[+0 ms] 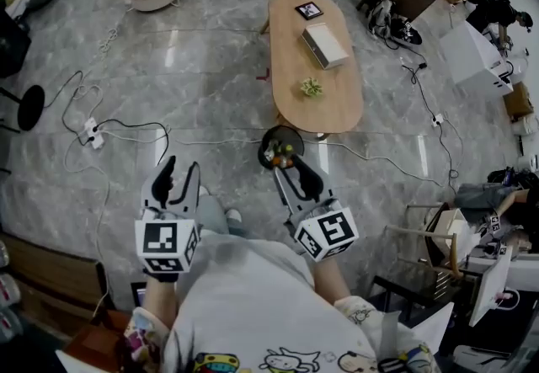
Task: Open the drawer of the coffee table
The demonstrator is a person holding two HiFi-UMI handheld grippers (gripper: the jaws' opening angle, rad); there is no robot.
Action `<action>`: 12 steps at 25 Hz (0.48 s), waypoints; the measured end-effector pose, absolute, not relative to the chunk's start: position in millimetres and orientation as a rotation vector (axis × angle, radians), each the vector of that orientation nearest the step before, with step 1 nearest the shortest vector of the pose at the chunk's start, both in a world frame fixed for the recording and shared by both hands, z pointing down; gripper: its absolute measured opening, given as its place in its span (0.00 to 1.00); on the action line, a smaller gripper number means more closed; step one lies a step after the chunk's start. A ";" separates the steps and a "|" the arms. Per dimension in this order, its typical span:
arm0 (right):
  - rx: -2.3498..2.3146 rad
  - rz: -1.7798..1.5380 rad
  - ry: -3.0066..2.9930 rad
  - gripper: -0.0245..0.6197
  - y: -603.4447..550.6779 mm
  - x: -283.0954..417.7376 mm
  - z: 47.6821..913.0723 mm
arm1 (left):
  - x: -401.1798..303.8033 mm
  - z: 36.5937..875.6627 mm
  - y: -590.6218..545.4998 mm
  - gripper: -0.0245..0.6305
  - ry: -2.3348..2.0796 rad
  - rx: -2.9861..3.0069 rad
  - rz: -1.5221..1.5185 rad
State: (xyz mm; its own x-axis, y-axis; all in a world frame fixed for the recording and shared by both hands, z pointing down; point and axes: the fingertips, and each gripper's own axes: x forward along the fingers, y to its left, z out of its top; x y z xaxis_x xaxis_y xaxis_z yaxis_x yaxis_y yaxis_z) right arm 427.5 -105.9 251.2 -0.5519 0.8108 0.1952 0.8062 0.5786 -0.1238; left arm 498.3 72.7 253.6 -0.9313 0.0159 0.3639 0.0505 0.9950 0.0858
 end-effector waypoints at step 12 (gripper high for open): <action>-1.324 0.078 -2.528 0.35 -73.3 369.6 272.2 | 436.5 271.0 107.3 0.44 -2.753 -0.064 -0.150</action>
